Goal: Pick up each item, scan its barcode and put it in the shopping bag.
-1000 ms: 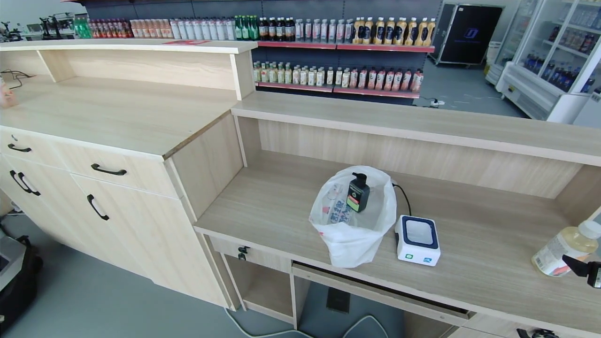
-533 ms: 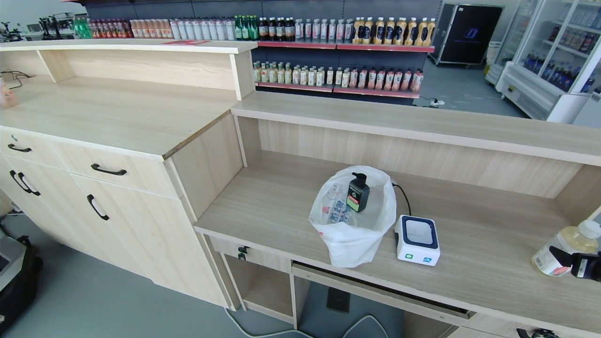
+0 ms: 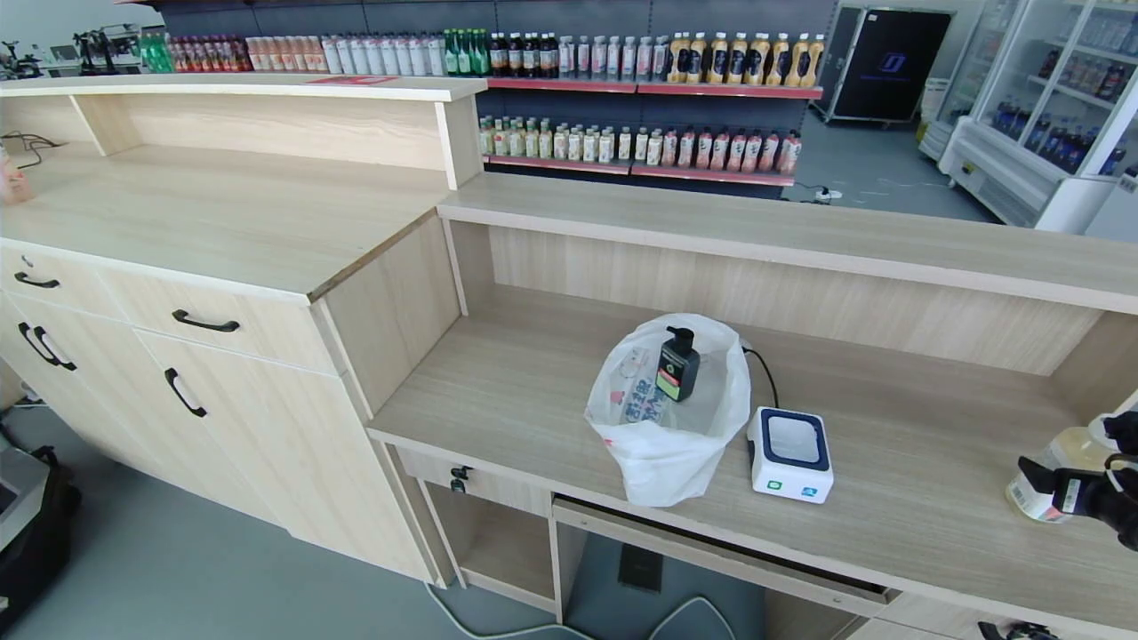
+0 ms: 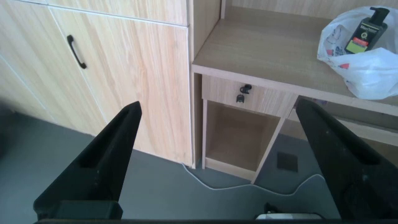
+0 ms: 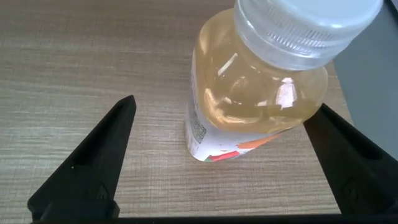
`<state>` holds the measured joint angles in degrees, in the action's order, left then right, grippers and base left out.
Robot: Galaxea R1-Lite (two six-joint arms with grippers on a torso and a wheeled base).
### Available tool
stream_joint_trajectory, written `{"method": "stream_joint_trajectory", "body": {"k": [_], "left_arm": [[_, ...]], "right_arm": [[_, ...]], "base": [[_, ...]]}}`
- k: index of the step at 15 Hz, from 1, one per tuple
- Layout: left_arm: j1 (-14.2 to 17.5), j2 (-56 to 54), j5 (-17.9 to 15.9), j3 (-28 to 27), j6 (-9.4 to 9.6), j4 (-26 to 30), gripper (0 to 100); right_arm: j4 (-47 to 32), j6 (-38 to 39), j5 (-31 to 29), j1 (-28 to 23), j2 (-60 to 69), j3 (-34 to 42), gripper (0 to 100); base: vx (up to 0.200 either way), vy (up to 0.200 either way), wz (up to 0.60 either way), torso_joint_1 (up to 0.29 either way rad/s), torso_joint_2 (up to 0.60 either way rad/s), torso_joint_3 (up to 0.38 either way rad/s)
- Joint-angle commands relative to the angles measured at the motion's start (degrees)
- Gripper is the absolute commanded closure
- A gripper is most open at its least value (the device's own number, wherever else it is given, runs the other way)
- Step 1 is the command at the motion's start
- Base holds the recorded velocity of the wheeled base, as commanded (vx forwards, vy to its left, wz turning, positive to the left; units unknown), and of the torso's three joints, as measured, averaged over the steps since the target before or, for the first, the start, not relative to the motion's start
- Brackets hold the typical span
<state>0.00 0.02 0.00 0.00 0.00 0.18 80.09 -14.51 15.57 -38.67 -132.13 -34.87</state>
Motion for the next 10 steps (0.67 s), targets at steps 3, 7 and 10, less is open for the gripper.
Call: {"method": "stream_joint_trajectory", "body": {"k": [3, 7, 10], "left_arm": [[0.00, -0.02, 0.00, 0.00, 0.09, -0.01, 0], [0.00, -0.02, 0.00, 0.00, 0.00, -0.01, 0], [0.00, -0.02, 0.00, 0.00, 0.00, -0.01, 0]], "right_arm": [[0.06, -0.35, -1.24, 0.17, -1.20, -1.79, 0], [-0.02, -0.35, -1.59, 0.35, -3.57, -3.89, 0], [0.06, -0.70, -1.68, 1.40, -6.29, -6.80, 0]], "base": [[0.000, 0.000, 0.00, 0.000, 0.00, 0.000], [0.000, 0.000, 0.00, 0.000, 0.00, 0.000], [0.000, 0.000, 0.00, 0.000, 0.00, 0.000]]}}
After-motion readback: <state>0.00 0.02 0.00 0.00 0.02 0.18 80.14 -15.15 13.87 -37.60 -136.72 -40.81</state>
